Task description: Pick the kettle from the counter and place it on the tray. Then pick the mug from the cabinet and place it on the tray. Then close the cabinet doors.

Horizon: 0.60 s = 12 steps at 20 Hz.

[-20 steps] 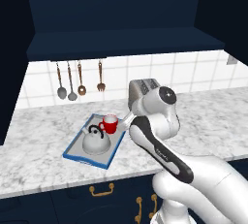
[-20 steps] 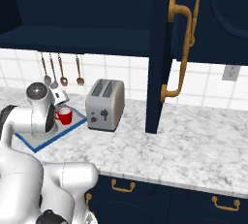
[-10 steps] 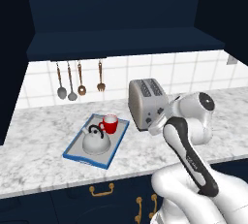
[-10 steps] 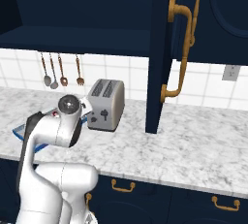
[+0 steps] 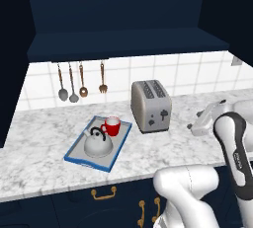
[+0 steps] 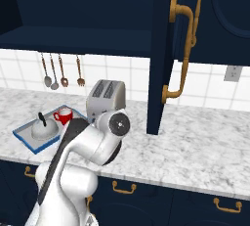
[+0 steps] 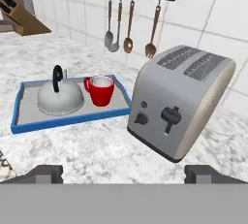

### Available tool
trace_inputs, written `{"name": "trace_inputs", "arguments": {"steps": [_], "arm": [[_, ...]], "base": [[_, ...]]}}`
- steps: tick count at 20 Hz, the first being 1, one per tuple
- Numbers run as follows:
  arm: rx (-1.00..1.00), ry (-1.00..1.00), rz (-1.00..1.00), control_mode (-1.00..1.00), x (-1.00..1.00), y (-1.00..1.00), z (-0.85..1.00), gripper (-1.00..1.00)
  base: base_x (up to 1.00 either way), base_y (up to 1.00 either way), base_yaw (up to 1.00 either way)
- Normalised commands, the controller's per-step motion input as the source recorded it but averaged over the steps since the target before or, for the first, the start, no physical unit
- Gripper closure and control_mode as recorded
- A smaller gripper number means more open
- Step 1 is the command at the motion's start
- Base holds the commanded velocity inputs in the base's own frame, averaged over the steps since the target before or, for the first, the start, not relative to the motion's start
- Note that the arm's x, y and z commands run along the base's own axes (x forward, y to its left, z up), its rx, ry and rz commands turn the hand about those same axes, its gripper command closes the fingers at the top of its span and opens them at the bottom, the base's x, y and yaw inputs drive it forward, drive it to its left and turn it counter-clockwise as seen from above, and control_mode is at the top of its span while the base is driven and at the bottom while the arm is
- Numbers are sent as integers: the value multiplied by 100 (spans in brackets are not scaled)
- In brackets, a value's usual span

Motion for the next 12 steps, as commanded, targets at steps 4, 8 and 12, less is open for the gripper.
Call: {"name": "trace_inputs", "arguments": {"steps": [4, 8, 12], "arm": [[20, -14, 0, -100, -34, -91, -13, -100], [26, -22, 0, -100, -29, -83, -1, -100], [24, -19, 0, -100, -11, -78, 47, -100]], "base": [[0, 0, 0], [0, 0, 0], [0, 0, 0]]}}
